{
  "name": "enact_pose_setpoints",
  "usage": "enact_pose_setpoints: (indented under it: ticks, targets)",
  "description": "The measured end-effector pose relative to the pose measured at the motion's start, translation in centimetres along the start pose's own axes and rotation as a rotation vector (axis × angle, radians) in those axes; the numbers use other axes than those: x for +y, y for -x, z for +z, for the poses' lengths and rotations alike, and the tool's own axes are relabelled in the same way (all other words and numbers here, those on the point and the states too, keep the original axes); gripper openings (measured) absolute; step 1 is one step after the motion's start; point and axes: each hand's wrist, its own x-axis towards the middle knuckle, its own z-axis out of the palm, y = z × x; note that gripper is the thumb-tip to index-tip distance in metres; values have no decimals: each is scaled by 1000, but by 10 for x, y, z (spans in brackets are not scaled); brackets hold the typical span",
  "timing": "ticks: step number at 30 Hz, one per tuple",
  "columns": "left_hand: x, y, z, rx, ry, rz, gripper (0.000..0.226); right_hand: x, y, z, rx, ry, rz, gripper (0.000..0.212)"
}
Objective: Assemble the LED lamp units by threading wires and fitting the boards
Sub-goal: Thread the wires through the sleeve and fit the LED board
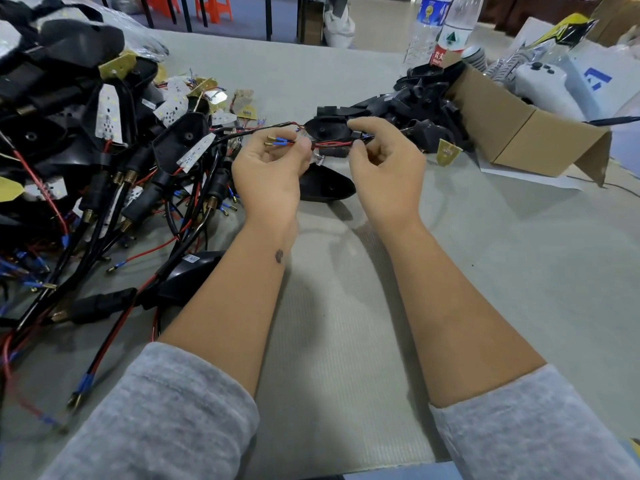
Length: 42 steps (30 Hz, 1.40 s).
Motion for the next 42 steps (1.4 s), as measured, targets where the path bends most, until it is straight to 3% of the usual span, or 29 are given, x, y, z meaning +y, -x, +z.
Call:
enact_pose_setpoints:
  ticks: [3, 8, 12, 17, 22, 27, 33, 37, 42]
  targets:
    - [2, 1, 1, 1, 49, -37, 20, -5, 3, 2, -59, -77, -24, 17]
    - [3, 2, 2, -30, 123, -98, 13, -7, 4, 7, -227, -90, 74, 19]
    - [2, 3, 2, -73, 86, -113, 10, -7, 2, 5, -156, -143, 133, 14]
    - [-3, 3, 0, -116, -225, 22, 16, -3, -8, -3, -125, -574, 483, 20]
    - [0, 4, -2, -219, -222, 42, 22, 6, -14, -12, -93, -841, 721, 31]
    - [1, 6, -1, -281, -282, 98, 23, 7, -15, -15, -230, -883, 752, 38]
    - [-2, 7, -1, -311, -593, 190, 22, 3, -14, -15, -270, -1174, 779, 37]
    - [-1, 11, 2, -280, -830, 295, 25, 3, -14, -14, -183, -1388, 802, 38]
    - [1, 11, 2, -123, -968, 296, 20, 8, -16, -7, -41, -1320, 766, 29]
